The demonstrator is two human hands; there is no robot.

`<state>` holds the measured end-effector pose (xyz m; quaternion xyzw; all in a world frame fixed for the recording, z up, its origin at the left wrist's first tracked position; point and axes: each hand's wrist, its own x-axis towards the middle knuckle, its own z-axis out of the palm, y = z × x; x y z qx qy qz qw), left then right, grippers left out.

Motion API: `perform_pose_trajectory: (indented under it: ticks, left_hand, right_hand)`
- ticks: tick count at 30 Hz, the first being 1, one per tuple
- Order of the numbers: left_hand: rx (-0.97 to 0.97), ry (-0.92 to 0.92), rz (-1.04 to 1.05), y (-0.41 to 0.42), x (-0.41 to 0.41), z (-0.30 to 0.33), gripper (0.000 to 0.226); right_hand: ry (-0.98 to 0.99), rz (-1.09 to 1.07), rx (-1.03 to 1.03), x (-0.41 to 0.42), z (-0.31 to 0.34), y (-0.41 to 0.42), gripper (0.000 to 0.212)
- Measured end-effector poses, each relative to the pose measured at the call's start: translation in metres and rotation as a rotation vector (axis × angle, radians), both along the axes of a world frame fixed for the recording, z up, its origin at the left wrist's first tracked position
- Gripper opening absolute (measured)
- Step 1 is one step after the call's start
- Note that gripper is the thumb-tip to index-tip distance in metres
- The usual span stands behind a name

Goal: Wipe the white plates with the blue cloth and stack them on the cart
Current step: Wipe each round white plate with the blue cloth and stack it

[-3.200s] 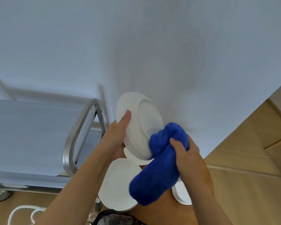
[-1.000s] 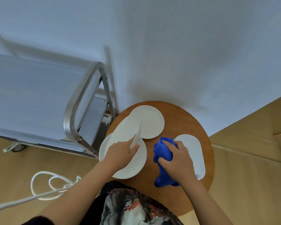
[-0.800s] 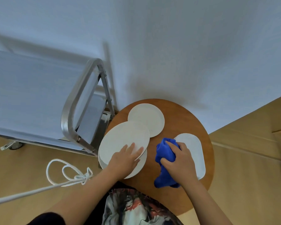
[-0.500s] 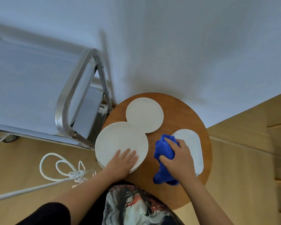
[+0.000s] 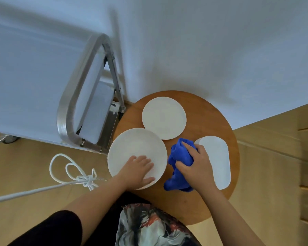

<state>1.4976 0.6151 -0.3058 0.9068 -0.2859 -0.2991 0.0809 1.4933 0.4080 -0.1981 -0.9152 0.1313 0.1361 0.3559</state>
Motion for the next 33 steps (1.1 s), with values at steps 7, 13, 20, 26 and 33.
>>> perform_pose_trajectory:
  ticks: [7, 13, 20, 26, 33]
  left_hand:
    - [-0.397, -0.102, 0.951, 0.000, 0.135, 0.006, 0.016]
    - [-0.332, 0.406, 1.192, -0.005, 0.197, -0.038, 0.022]
    - [-0.369, 0.648, 1.327, -0.028, 0.210, -0.068, 0.049]
    - [-0.407, 0.666, 1.371, -0.036, 0.218, -0.078, 0.053]
    - [-0.548, 0.625, 1.373, -0.049, 0.213, -0.064, 0.051]
  right_hand:
    - [-0.071, -0.127, 0.026, 0.045, -0.006, 0.000, 0.056]
    - [-0.087, -0.234, 0.026, 0.084, -0.022, -0.002, 0.055]
    - [-0.076, -0.290, 0.019, 0.108, -0.046, 0.004, 0.053]
    - [-0.075, -0.328, 0.025, 0.104, -0.049, 0.009, 0.051]
    - [-0.066, -0.393, 0.038, 0.091, -0.029, 0.003, 0.046]
